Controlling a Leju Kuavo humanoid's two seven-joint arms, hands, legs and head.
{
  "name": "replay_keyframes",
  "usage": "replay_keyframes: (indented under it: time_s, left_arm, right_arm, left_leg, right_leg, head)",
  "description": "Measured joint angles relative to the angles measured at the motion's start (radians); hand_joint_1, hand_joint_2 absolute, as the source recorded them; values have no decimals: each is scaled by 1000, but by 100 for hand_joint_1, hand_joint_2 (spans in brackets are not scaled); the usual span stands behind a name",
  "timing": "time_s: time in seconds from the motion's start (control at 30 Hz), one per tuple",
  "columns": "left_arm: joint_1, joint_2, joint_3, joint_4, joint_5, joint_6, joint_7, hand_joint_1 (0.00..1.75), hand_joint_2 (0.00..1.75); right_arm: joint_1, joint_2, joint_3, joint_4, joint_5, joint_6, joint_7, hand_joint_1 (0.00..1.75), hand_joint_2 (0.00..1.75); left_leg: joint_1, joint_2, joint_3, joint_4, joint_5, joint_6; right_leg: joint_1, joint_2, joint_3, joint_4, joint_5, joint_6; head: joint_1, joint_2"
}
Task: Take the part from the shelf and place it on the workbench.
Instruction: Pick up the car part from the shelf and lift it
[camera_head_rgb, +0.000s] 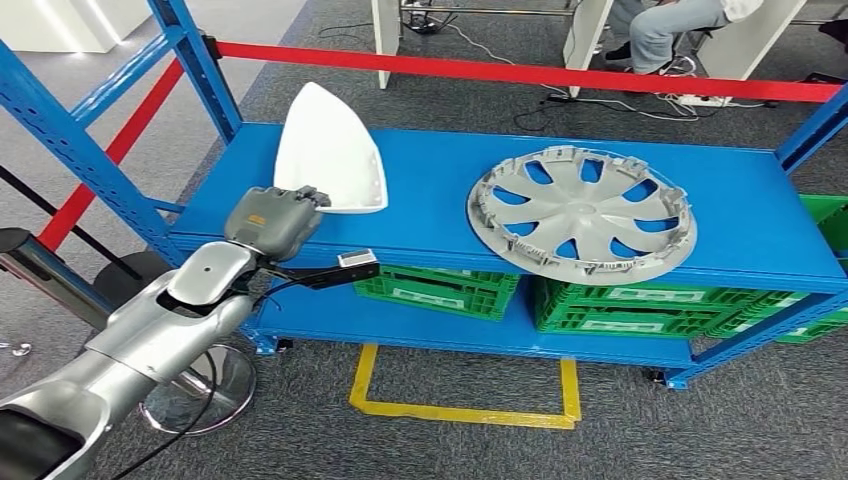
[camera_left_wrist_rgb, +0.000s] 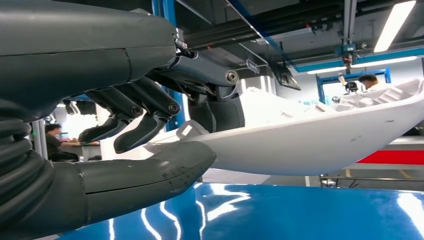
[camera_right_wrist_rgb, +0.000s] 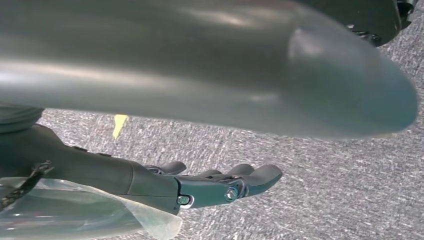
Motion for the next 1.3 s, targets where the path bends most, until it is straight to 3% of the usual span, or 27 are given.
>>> replay_keyframes:
  time_s: [0.3,0.37,0.47,0.53,0.6,0.63,0.67,0.7,0.77,0.83,0.9,0.97,1.03,1.1,1.13,1.17,1.2,1.3]
  left_arm:
    - [0,4,0,0,-2,-30,0,175,175]
    - [0,5,0,0,-2,-35,2,175,175]
    - [-1,6,0,-2,-2,-38,3,175,175]
    - [-2,6,0,-3,-2,-41,3,175,175]
    - [0,7,0,-2,-2,-45,4,175,175]
    - [3,7,-1,-2,-2,-47,4,175,175]
    - [5,8,-1,-2,-2,-48,4,175,175]
    - [6,9,-1,-2,-2,-49,4,175,175]
    - [7,10,-1,-3,-2,-50,4,175,175]
    - [5,11,-1,-3,-2,-52,5,175,175]
    - [6,12,-1,-3,-2,-56,6,175,175]
    - [7,15,-1,-4,-2,-60,7,175,175]
    - [5,19,-1,-5,-2,-62,9,175,175]
    - [7,23,-1,-5,-2,-64,10,175,175]
    - [10,25,-1,-5,-2,-67,11,175,175]
    - [12,28,-1,-5,-2,-69,11,175,175]
    - [14,31,0,-5,-1,-72,12,175,175]
    - [12,37,2,-9,-1,-79,14,175,175]
  right_arm:
    - [0,0,3,-3,0,11,2,0,0]
    - [0,0,3,-4,-1,13,4,0,0]
    - [-1,0,3,-5,-1,15,5,0,0]
    - [-2,0,3,-6,-2,17,6,0,0]
    - [-2,0,3,-8,-2,20,8,0,0]
    - [-1,0,3,-8,-2,21,9,0,0]
    - [0,0,3,-8,-3,22,10,0,0]
    - [0,0,3,-9,-3,23,11,0,0]
    - [-1,-1,3,-10,-3,24,13,0,0]
    - [-2,-3,4,-12,-4,26,14,0,0]
    - [-2,-6,4,-12,-4,27,15,0,0]
    - [-2,-6,4,-13,-3,30,15,0,0]
    - [-5,-5,4,-13,-2,31,14,0,0]
    - [-6,-5,4,-14,-2,32,14,0,0]
    - [-6,-5,4,-14,-2,32,14,0,0]
    - [-6,-5,4,-14,-1,32,14,0,0]
    - [-6,-5,4,-14,-1,32,14,0,0]
    - [-7,-7,4,-16,-1,32,15,0,0]
  left_leg:
    - [-4,0,-3,6,-2,4]
    - [-6,0,-5,7,0,10]
    - [-2,3,-5,-7,16,28]
    - [1,6,-8,-16,25,38]
    - [-2,7,-14,-16,28,42]
    - [-4,7,-16,-16,29,43]
    - [-6,8,-17,-15,30,43]
    - [-8,7,-17,-14,31,43]
    - [-11,7,-18,-11,30,42]
    - [-14,7,-26,-7,34,35]
    - [-13,7,-36,-5,41,24]
    - [-12,6,-44,4,32,11]
    - [-7,7,-69,68,-22,-6]
    - [8,7,-113,193,-97,-26]
    - [17,8,-128,246,-118,-35]
    - [25,8,-130,269,-120,-43]
    - [33,8,-115,256,-103,-52]
    - [50,9,-7,73,-32,-76]
  right_leg:
    - [-4,0,0,-5,4,7]
    - [-6,1,0,-7,8,13]
    - [-6,0,-10,0,0,23]
    - [-4,-1,-50,79,-50,23]
    - [-2,-1,-116,219,-109,22]
    - [-1,-1,-141,270,-118,21]
    - [1,-1,-149,284,-106,19]
    - [2,-1,-138,257,-76,16]
    - [6,-1,-83,130,-2,2]
    - [12,-1,-40,38,33,-9]
    - [15,-2,-33,18,39,-13]
    - [9,-4,-30,-4,43,-19]
    - [0,-7,-31,-23,52,-27]
    - [-3,-10,-46,-22,63,-29]
    - [-6,-10,-55,-20,68,-26]
    - [-9,-11,-64,-17,73,-22]
    - [-14,-11,-74,-12,78,-16]
    - [-28,-12,-104,6,92,5]
  head:
    - [0,0]
    - [-1,0]
    - [0,0]
    - [4,0]
    - [7,0]
    - [7,0]
    - [7,0]
    - [7,0]
    - [7,0]
    - [4,0]
    - [2,0]
    - [2,0]
    - [-1,0]
    - [-4,0]
    - [-4,0]
    - [-4,0]
    - [-5,0]
    - [-7,0]
